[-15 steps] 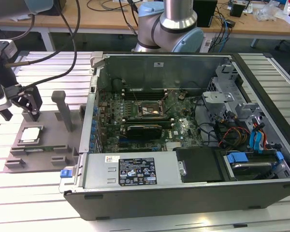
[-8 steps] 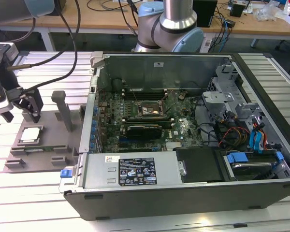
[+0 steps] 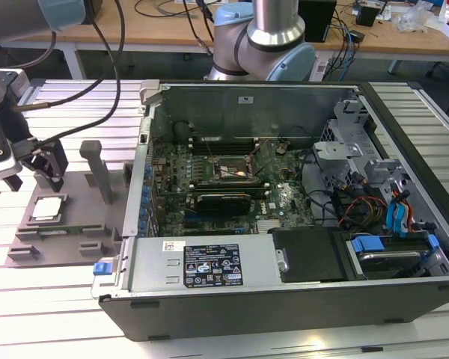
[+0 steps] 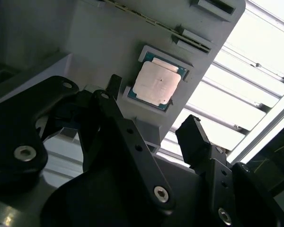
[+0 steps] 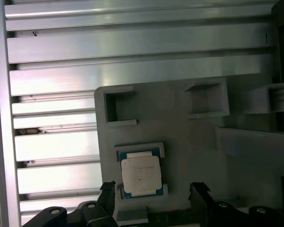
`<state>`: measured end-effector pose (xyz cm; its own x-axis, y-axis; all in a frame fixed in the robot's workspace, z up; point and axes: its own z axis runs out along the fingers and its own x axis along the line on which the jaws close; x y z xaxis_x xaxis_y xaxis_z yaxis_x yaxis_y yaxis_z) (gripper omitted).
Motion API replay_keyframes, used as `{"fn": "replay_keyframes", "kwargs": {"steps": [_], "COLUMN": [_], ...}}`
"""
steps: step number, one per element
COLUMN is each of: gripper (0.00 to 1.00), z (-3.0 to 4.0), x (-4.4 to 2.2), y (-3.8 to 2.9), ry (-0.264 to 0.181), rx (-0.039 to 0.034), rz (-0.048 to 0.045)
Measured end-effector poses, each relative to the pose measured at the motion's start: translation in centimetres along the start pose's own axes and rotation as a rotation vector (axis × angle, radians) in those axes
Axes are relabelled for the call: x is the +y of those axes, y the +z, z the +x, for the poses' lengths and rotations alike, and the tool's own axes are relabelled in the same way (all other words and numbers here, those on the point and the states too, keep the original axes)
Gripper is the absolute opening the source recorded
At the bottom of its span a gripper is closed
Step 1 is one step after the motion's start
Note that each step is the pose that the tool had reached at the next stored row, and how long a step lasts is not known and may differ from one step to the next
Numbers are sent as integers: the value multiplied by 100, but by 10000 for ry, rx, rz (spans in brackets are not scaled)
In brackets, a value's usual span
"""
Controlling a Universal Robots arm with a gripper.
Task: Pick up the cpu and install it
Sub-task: 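Pick up the cpu and move it towards the insertion slot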
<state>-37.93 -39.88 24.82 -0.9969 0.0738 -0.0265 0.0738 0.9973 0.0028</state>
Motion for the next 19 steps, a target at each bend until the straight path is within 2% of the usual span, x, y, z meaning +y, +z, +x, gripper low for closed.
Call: {"fn": "replay_keyframes", "kwargs": {"steps": [14,17,19], "gripper": [74,74,74], "z": [15,39,46], "x": [0,-13,-49], "y": [71,92,110], "ry": [3,-1,-9], "rx": [0,1,-1], "rz": [0,0,-1]}}
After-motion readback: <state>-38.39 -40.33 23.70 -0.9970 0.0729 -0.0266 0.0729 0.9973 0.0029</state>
